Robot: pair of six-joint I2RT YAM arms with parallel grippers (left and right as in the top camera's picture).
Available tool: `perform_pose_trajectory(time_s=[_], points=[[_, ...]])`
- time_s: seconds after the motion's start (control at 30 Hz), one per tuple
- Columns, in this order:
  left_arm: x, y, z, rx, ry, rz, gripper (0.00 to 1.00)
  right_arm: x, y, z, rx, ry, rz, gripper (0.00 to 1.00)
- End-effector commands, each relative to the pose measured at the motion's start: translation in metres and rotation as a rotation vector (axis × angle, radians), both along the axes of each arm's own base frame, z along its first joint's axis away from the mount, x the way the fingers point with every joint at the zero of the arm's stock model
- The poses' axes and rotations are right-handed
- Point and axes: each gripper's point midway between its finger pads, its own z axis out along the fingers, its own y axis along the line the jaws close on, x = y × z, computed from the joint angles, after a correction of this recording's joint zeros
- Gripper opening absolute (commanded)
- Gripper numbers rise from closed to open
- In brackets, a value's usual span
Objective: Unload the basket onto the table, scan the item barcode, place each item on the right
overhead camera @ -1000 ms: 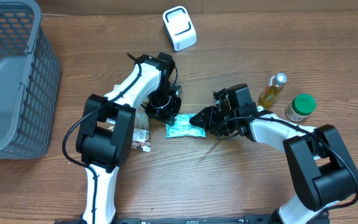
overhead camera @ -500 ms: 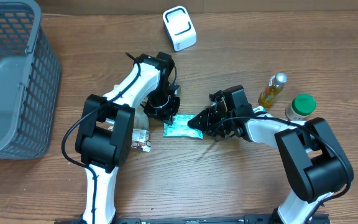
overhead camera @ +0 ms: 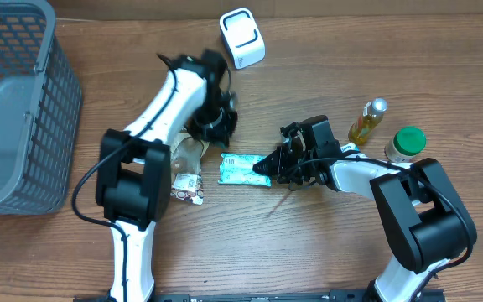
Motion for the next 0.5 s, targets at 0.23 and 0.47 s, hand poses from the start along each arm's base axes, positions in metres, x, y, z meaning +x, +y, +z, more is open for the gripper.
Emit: perform_pose_trajectory(time_s=[0.23, 0.47], points=[[0.061, 0.071, 0.049, 0.038, -0.181, 0.171, 0.31, -0.006, 0.006, 0.001, 0.022, -0.069, 0.093, 0.04], [0.059, 0.088, 0.048, 0.057, -0.155, 0.204, 1.0, -0.005, 0.007, 0.002, 0.024, -0.081, 0.097, 0.04]])
